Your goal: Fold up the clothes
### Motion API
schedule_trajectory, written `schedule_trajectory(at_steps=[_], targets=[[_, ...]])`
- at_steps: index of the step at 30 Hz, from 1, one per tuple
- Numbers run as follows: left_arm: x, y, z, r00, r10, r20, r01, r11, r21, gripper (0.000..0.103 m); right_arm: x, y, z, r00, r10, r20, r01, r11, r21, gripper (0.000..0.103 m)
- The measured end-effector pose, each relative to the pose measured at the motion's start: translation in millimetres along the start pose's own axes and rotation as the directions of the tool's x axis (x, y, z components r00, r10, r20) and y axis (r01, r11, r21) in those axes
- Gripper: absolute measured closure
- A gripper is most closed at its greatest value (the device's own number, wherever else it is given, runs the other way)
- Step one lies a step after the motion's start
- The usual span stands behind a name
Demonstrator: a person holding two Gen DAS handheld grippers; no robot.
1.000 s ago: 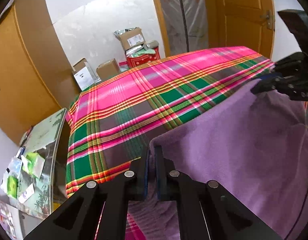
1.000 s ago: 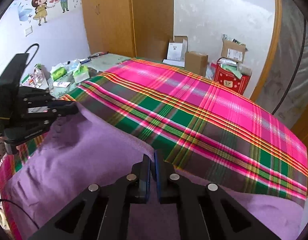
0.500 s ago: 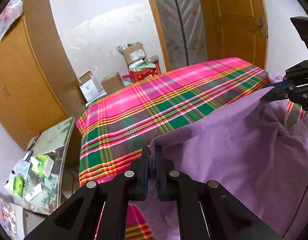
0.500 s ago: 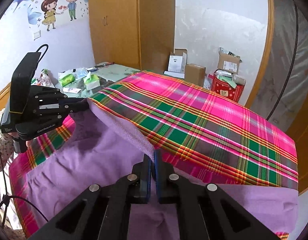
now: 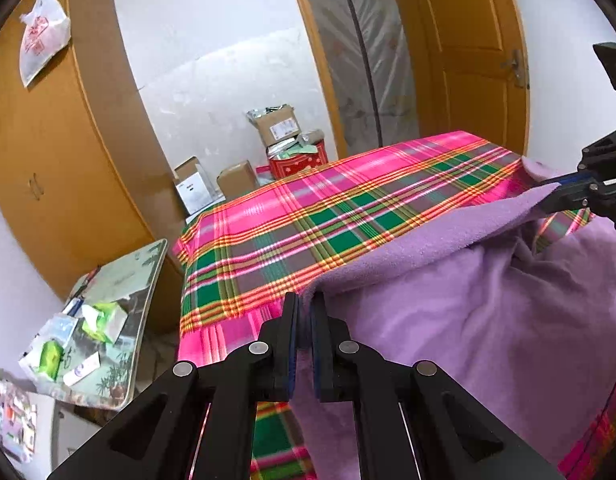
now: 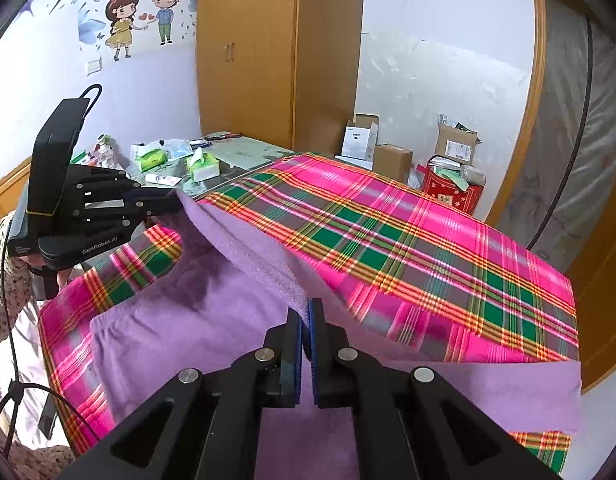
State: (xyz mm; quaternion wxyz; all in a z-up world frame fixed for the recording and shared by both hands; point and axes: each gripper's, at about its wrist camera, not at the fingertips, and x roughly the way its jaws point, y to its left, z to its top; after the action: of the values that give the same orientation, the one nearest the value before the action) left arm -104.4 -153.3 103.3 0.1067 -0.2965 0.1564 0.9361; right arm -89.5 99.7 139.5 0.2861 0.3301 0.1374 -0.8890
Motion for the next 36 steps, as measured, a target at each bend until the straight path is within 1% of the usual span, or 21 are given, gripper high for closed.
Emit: schedule_trajectory(at_steps=[7, 12, 18, 21, 26, 30, 36], targets=[[-20, -7, -18, 1.0, 0.01, -0.001, -0.01, 1.0, -0.013, 0.098, -16, 17, -18, 1.0, 0.003, 0.003, -0.003, 1.0, -0.022, 0.1], [-34, -11, -32, 1.0, 0.014, 0.003, -0.014, 0.999, -0.041, 0.098, -26, 29, -30, 1.0, 0.011, 0.0, -0.011, 0.999, -0.035, 0.1], [-46, -24, -49, 1.0, 0.027, -0.003, -0.027, 0.999, -0.022, 0.098, -38, 39, -47, 1.0, 0.018, -0.001, -0.018, 0.999, -0.041, 0.1], [-49, -26, -57, 1.0, 0.025, -0.008, -0.025, 0.999, -0.03, 0.098, -39, 48, -60, 1.0, 0.016, -0.027, -0.017, 0.998, -0.057, 0.1], [-50, -31, -78, 0.999, 0.017, -0.038, -0.019, 0.998, -0.055, 0.098, -39, 58, -75, 0.998, 0.03, -0.053, -0.034, 0.997, -0.069, 0.1], [-54, -39, -97, 0.999, 0.013, -0.047, -0.016, 0.998, -0.068, 0.098, -36, 60, -86, 0.996, 0.035, -0.081, -0.04, 0.997, -0.062, 0.1], [-54, -47, -114, 0.998, 0.001, -0.069, -0.007, 0.997, -0.077, 0.098, -28, 64, -107, 0.991, 0.044, -0.123, -0.05, 0.998, -0.043, 0.1]])
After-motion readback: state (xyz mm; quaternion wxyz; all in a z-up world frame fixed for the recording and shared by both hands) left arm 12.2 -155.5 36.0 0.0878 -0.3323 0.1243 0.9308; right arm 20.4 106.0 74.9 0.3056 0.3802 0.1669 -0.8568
